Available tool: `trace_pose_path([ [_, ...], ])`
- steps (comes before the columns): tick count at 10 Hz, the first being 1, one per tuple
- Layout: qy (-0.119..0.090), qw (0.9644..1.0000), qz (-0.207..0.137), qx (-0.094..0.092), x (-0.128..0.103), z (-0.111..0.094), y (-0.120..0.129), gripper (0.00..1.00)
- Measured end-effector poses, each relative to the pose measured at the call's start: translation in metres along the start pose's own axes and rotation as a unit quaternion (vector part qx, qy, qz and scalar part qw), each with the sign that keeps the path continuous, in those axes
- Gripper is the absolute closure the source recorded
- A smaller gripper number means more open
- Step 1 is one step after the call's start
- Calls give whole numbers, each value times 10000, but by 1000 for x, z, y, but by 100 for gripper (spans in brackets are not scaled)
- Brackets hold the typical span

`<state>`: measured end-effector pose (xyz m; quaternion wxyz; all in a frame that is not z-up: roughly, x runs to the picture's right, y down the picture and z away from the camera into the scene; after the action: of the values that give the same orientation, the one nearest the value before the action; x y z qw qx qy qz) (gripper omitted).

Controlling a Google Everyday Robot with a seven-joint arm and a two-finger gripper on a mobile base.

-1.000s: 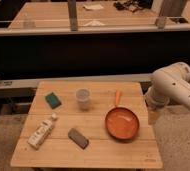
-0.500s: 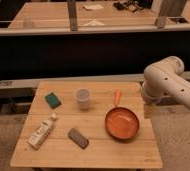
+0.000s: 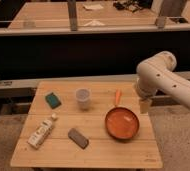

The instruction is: Pick up the ceramic cup

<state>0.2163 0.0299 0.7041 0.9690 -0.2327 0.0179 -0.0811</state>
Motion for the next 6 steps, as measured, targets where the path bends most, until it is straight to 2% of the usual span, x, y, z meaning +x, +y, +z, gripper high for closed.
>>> trace_pose_path([
  [4,39,9996,-263,134,-9,-4,-15,20],
  [6,-6,9986,-456,250,-26,-2,-36,20],
])
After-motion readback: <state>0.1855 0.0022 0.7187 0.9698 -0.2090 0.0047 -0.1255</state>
